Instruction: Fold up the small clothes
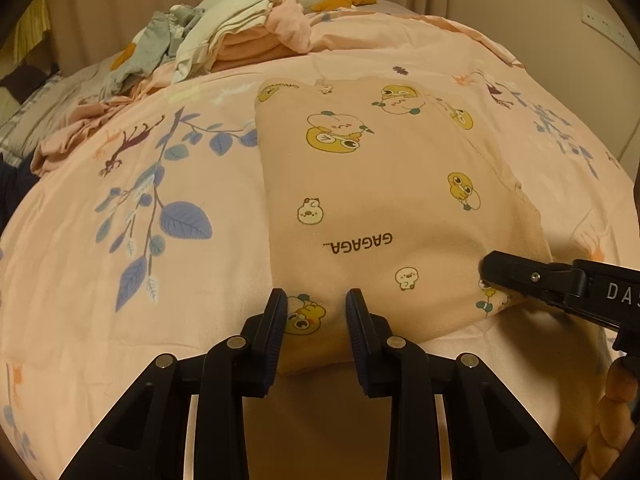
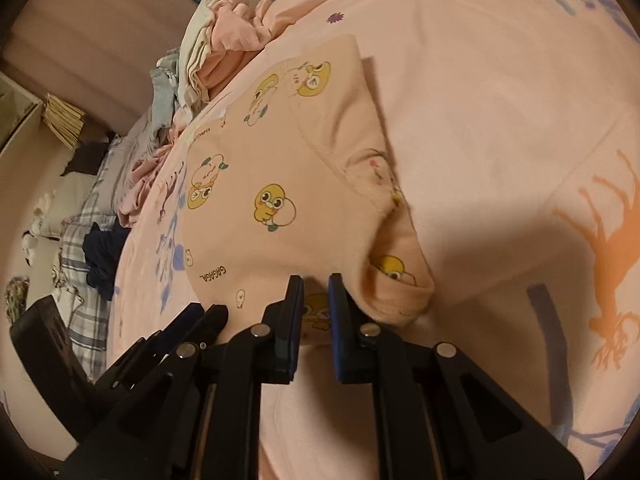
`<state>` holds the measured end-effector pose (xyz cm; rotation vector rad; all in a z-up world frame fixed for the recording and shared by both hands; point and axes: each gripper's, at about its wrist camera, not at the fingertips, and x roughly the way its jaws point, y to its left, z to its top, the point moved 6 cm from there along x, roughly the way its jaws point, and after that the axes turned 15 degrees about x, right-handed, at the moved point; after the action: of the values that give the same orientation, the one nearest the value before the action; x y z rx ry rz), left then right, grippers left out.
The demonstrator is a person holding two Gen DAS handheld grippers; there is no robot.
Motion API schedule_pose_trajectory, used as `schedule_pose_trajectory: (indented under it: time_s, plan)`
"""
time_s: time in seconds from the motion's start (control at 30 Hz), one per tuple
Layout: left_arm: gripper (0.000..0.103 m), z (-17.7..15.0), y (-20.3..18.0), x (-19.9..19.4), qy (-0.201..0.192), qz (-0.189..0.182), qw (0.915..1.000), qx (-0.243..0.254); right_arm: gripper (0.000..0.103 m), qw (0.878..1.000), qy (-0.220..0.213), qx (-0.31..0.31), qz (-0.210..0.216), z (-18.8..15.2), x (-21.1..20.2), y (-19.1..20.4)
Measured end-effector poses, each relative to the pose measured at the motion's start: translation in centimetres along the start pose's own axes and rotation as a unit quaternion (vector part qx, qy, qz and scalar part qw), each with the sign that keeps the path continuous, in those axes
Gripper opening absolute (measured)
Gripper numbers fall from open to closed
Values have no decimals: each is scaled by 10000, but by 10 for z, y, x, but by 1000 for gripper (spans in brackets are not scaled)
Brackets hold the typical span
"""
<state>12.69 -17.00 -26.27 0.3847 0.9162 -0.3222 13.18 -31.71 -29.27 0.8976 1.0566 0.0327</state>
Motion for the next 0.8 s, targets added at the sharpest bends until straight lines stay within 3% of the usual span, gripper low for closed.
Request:
schedule_pose_trajectory:
  time_s: [0.33,0.8]
  plan:
    - [41,-6,7,1,41,-210,9992,-340,10,9991,-236,-142,-323,-6,0,9]
    - [43,-9,5,-1,40,-156,9994,-321,10,9985,-306,-241,-383,-7,-1,9]
